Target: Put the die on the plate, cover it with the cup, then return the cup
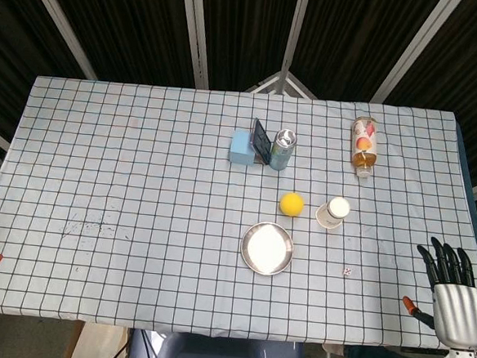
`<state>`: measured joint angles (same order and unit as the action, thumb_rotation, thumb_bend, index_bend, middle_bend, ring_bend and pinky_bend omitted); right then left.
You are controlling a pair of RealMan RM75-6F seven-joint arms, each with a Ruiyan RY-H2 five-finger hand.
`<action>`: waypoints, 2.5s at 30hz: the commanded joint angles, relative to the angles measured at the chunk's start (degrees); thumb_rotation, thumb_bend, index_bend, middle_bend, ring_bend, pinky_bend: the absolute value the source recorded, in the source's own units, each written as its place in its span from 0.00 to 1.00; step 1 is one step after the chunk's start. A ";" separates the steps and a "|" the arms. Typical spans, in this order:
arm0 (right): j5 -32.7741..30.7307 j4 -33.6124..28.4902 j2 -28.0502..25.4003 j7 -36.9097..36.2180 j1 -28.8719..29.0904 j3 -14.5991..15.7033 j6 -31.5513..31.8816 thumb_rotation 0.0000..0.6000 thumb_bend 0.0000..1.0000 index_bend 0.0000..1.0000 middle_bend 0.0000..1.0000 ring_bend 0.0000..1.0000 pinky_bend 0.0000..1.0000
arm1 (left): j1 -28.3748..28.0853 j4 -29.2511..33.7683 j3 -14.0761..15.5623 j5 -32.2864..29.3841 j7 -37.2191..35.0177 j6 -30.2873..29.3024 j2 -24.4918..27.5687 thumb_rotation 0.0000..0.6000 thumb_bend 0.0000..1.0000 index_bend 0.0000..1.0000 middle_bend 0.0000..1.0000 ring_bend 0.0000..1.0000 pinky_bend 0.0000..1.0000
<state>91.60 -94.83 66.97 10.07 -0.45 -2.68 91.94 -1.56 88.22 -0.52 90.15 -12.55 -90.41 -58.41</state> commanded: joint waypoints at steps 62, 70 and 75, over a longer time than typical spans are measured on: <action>-33.90 1.84 19.62 13.55 13.78 -8.00 -22.22 1.00 0.34 0.43 0.08 0.06 0.00 | -1.47 1.80 0.23 -0.59 4.97 3.44 -0.77 1.00 0.30 0.19 0.00 0.00 0.02; -33.29 1.72 18.60 11.99 13.20 -6.83 -22.04 1.00 0.34 0.43 0.08 0.06 0.00 | -1.59 1.95 0.23 -0.80 5.59 3.76 -0.94 1.00 0.30 0.19 0.00 0.00 0.02; -32.38 0.64 17.37 11.31 12.71 -6.14 -21.41 1.00 0.34 0.43 0.08 0.06 0.00 | -1.68 2.13 0.29 -0.82 6.16 3.99 -1.07 1.00 0.30 0.19 0.00 0.00 0.02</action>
<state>59.09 -94.05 84.48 21.51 12.35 -8.92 70.40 -3.23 90.34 -0.23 89.33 -6.40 -86.43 -59.47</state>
